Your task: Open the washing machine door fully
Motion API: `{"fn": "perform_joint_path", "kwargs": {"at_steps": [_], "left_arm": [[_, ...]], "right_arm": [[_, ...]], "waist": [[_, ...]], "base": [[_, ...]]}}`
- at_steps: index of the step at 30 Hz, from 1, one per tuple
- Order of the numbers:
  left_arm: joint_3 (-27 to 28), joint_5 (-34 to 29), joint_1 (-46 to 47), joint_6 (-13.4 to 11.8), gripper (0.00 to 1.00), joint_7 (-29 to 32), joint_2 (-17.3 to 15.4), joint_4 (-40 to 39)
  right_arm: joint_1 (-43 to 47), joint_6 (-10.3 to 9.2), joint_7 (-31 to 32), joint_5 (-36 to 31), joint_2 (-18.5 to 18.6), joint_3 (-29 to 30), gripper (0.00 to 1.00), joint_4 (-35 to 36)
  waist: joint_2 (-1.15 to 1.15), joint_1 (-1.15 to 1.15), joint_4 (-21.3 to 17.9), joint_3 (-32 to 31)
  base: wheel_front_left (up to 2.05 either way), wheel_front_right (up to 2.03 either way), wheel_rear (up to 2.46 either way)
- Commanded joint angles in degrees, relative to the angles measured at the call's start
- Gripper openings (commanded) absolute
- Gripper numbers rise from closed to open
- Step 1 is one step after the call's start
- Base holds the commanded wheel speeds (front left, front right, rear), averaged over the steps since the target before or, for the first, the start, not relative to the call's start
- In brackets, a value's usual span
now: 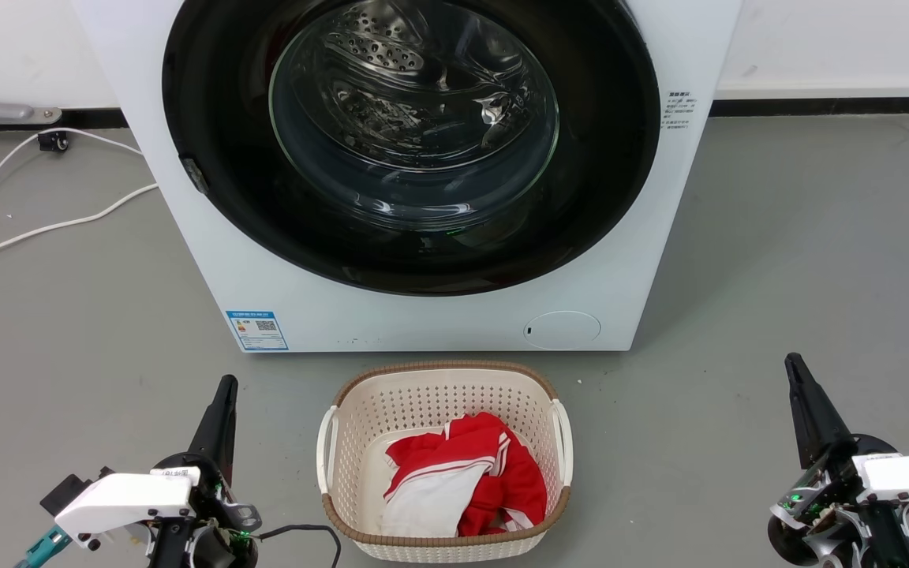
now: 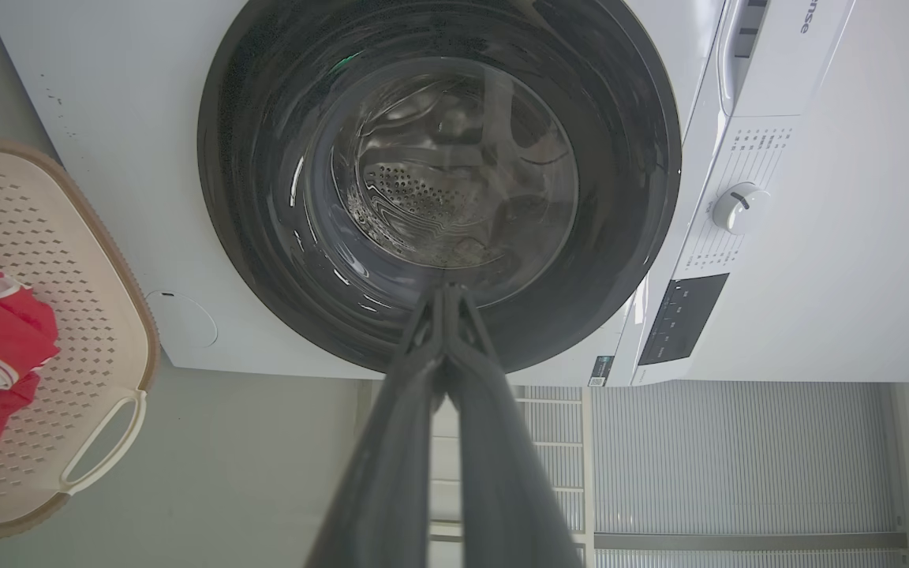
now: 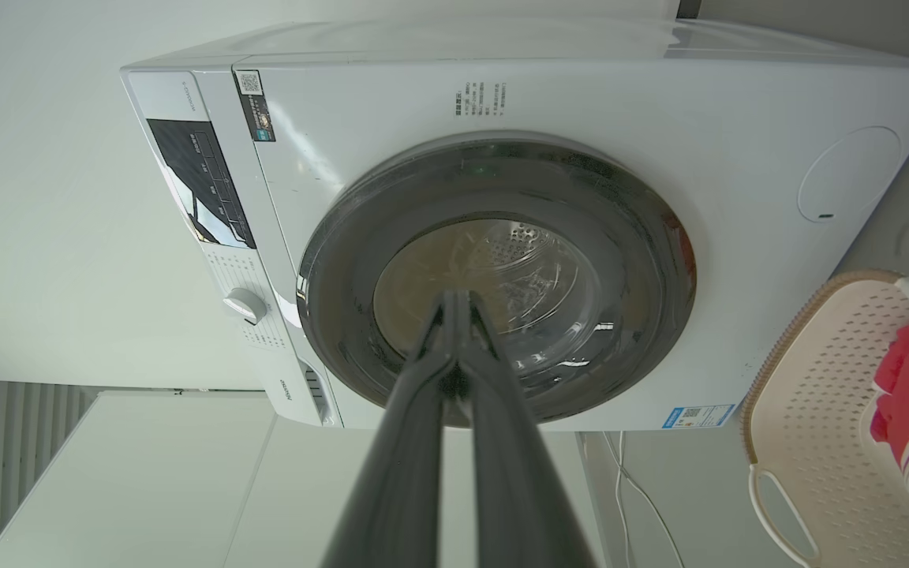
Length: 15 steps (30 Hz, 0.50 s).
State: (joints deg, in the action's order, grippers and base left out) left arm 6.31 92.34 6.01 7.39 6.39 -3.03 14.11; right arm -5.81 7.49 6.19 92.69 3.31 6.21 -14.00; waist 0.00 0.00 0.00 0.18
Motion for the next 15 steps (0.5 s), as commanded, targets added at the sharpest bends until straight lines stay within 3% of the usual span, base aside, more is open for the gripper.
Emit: {"fn": "perform_joint_path", "kwargs": {"at_steps": [1, 3, 4, 5, 6, 7, 15], "left_arm": [[0.25, -0.25, 0.46, 0.19, 0.00, 0.09, 0.04, 0.02], [0.25, -0.26, 0.46, 0.19, 0.00, 0.10, 0.04, 0.02], [0.00, 0.00, 0.00, 0.00, 1.00, -0.01, 0.01, 0.00], [-0.07, 0.02, -0.09, 0.00, 1.00, -0.03, 0.03, 0.25], [-0.15, 0.03, -0.42, -0.02, 0.00, -0.04, 0.11, 0.70], [-0.24, 0.05, -0.77, -0.05, 1.00, -0.10, 0.19, 1.07], [-1.84, -0.21, -0.50, -0.04, 1.00, -2.18, 0.18, -0.46]], "right_arm": [[-0.78, 0.00, 0.27, -0.46, -0.24, 0.08, 0.00, -0.09], [-0.78, 0.00, 0.19, -0.47, -0.25, 0.09, 0.00, -0.09], [-0.01, 0.00, 0.12, 0.00, -0.01, 0.02, 1.00, 0.01], [0.18, 0.01, 0.09, 0.03, -0.02, -0.01, 1.00, -0.18], [0.53, 0.00, 0.07, 0.03, -0.06, -0.06, 0.00, -0.68], [0.89, 0.00, 0.00, 0.02, -0.10, -0.12, 1.00, -1.04], [1.52, 0.00, -2.08, -0.72, -0.13, -1.58, 1.00, 1.03]], "waist": [[0.00, 0.00, 0.00, 0.00], [0.00, 0.00, 0.00, 0.00], [0.00, 0.00, 0.00, 0.00], [0.00, 0.00, 0.00, 0.00], [0.00, 0.00, 0.00, 0.00], [0.00, 0.00, 0.00, 0.01], [0.00, 0.00, 0.04, 0.04]], "base": [[0.00, 0.00, 0.00], [0.00, 0.00, 0.00], [0.00, 0.00, 0.00], [0.00, 0.00, 0.00], [0.00, 0.00, 0.00], [0.00, 0.00, 0.00], [0.00, 0.00, 0.00]]}}
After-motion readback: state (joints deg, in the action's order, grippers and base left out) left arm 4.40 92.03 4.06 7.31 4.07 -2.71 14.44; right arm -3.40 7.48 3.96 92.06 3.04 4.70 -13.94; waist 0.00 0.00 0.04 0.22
